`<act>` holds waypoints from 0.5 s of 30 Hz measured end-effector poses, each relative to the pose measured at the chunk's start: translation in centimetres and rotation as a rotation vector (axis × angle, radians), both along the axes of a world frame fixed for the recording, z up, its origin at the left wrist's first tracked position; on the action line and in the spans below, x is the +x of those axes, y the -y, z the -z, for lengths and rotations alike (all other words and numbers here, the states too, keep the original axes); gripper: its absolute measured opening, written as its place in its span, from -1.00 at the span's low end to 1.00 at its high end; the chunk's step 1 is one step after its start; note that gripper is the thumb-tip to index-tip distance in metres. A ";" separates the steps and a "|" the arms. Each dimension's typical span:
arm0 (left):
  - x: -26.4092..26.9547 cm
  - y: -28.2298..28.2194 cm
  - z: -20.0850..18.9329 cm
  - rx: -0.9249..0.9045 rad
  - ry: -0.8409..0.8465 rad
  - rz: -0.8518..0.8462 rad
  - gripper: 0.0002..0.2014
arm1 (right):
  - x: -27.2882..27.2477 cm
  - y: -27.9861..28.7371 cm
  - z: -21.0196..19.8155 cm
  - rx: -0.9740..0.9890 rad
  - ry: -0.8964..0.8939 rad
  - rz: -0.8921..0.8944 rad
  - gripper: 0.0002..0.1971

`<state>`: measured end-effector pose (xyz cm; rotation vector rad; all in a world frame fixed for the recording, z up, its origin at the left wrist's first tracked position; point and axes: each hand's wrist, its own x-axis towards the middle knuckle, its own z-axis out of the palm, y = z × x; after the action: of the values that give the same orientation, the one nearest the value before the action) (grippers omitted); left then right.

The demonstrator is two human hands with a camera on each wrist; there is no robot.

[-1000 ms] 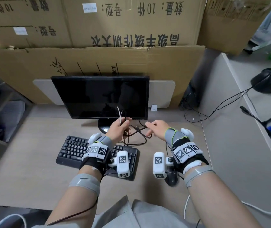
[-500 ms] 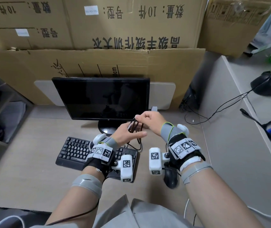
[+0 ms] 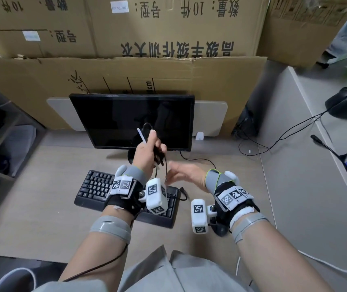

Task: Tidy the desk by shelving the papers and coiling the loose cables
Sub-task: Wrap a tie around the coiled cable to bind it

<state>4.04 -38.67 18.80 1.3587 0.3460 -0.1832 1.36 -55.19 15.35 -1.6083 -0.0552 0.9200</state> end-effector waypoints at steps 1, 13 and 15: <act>0.1 -0.3 -0.2 -0.072 -0.009 -0.047 -0.53 | -0.3 0.0 0.4 -0.045 0.008 -0.052 -0.56; -1.5 -1.4 -0.7 -0.289 -0.223 0.124 -0.55 | 1.5 -3.1 -0.1 0.166 -0.084 0.400 -0.78; -1.9 -2.8 -0.3 -0.210 -0.225 0.100 -0.56 | 2.1 -3.4 -0.3 0.197 -0.082 0.462 -0.81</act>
<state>2.13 -35.88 19.12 1.1500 0.4340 -0.4461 3.47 -51.83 15.66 -1.3208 0.2663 0.5981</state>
